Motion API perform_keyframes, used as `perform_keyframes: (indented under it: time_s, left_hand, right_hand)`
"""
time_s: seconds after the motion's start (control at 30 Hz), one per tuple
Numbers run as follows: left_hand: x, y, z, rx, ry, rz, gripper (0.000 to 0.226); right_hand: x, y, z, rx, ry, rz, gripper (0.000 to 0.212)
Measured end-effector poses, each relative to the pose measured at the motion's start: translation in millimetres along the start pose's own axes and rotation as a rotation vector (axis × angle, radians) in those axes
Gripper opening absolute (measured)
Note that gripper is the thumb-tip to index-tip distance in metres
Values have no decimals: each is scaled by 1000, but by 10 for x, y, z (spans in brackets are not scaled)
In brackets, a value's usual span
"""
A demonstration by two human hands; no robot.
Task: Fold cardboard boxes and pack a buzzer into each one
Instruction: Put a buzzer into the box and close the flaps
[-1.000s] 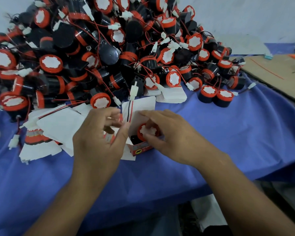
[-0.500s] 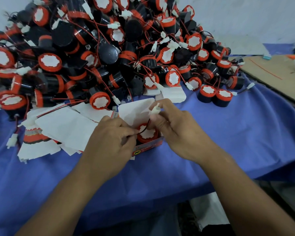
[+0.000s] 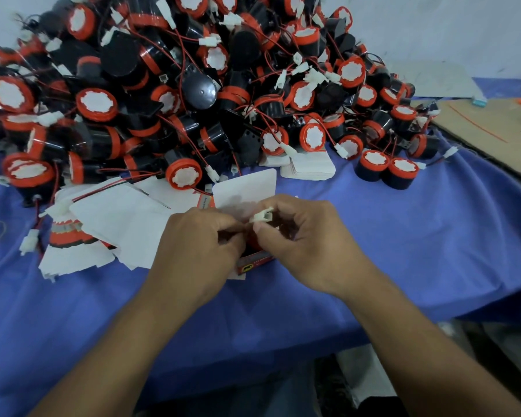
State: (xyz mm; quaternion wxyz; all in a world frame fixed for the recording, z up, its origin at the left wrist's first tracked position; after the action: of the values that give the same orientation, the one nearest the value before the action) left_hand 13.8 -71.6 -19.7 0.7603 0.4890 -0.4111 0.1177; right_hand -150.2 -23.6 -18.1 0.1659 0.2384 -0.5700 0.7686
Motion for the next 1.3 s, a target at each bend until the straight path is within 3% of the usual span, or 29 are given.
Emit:
perform_keyframes:
  time_s: [0.13, 0.5, 0.6, 0.87, 1.0, 1.17, 1.3]
  left_hand:
    - [-76, -8, 31, 153, 68, -95, 19]
    - [-265, -63, 98, 307, 290, -204, 47]
    - [-255, -143, 144, 381, 223, -303, 52]
    - [-154, -201, 17, 294, 213, -494, 31]
    - [-44, -225, -66, 278, 288, -628, 33]
    - [-19, -211, -118, 217, 248, -628, 18]
    - [-22, -177, -159, 134, 214, -621, 10]
  right_hand:
    - [4, -13, 2, -20, -41, 20, 12]
    - [-27, -23, 22, 31, -206, -128, 22]
    - [-44, -9, 22, 54, -225, -211, 23]
    - [-39, -37, 77, -56, -149, -258, 14]
    - [-65, -82, 126, -108, -143, -290, 15]
    - [-211, -161, 180, -154, -247, -404, 25]
    - [-199, -207, 138, -77, -257, -447, 31]
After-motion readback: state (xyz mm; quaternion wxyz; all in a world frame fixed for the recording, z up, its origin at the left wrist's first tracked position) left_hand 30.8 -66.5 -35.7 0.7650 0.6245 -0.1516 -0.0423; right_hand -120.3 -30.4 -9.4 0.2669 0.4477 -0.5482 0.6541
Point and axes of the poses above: each hand's wrist, its own z-axis towards the middle knuckle, its own x-axis out of the back of the hand, y = z × x, the point moved 2 cm from there along z, towards the middle knuckle, and after that the axes turned 11 degrees about -y, right-handed, at the moved point
